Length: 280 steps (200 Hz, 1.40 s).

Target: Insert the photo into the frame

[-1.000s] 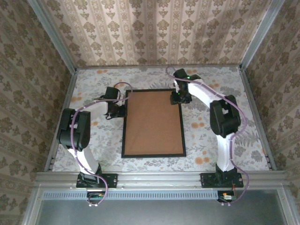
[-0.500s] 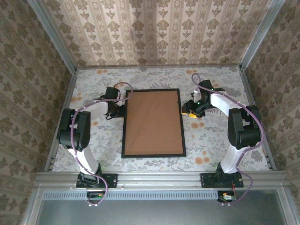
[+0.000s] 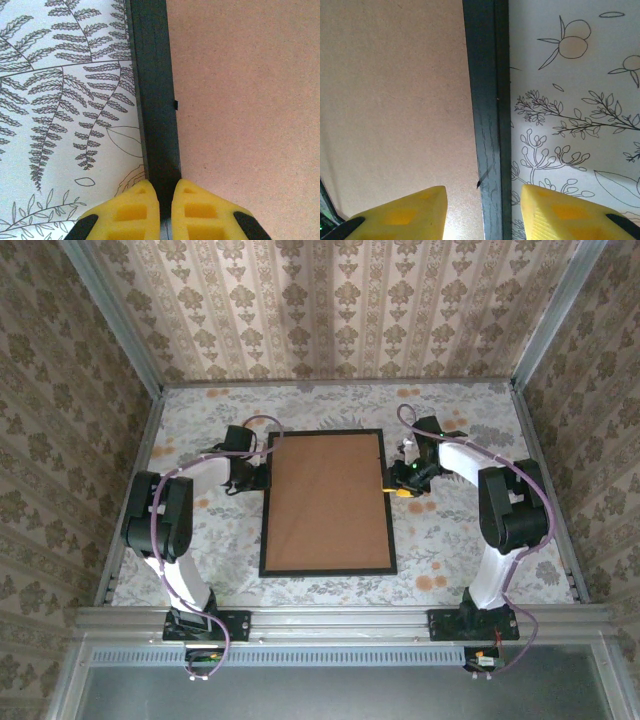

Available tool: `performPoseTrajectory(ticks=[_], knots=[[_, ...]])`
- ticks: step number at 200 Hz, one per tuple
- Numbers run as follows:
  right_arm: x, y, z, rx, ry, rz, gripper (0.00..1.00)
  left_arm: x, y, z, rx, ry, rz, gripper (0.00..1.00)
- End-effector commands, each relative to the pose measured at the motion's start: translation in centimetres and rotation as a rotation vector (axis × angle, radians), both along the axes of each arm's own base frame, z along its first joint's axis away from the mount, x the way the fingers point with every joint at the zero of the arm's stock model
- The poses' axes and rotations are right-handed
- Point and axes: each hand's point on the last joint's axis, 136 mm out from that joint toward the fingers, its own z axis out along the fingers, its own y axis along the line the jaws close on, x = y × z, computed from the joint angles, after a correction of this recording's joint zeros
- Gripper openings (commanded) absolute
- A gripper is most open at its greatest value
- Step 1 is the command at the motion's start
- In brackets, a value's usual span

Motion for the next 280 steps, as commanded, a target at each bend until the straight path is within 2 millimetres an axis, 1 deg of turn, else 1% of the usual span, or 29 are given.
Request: performPoseTrajectory(ticks=[1,34,66,92,135,207,235,280], knots=[[-1.2,-0.3,-1.5,-0.036,0.051,0.016,0.42,-0.1,-0.4,0.4,0.003,-0.031,-0.037,0.09],[-1.7,-0.7,-2.1,-0.072,0.068,0.019,0.39,-0.2,-0.5,0.4,0.001,-0.027,-0.039,0.09],[-2.0,-0.4,-2.4,-0.075,0.078,0.037,0.36,-0.1,-0.5,0.3,0.001,-0.027,-0.04,0.09],[-2.5,-0.1,-2.7,-0.083,0.096,0.055,0.35,-0.1,-0.5,0.3,0.001,-0.027,-0.037,0.09],[-2.8,-0.4,-3.0,-0.1,0.106,0.061,0.34,-0.1,-0.6,0.3,0.0,-0.025,-0.04,0.09],[-2.5,0.2,-3.6,-0.111,0.109,0.081,0.34,-0.1,-0.7,0.2,-0.002,-0.023,-0.04,0.09],[-2.4,0.7,-3.5,-0.123,0.106,0.098,0.35,-0.1,-0.9,0.3,-0.009,-0.025,-0.045,0.09],[-2.6,1.3,-3.9,-0.198,0.107,0.132,0.37,-0.4,-1.3,0.3,-0.015,-0.025,-0.052,0.09]])
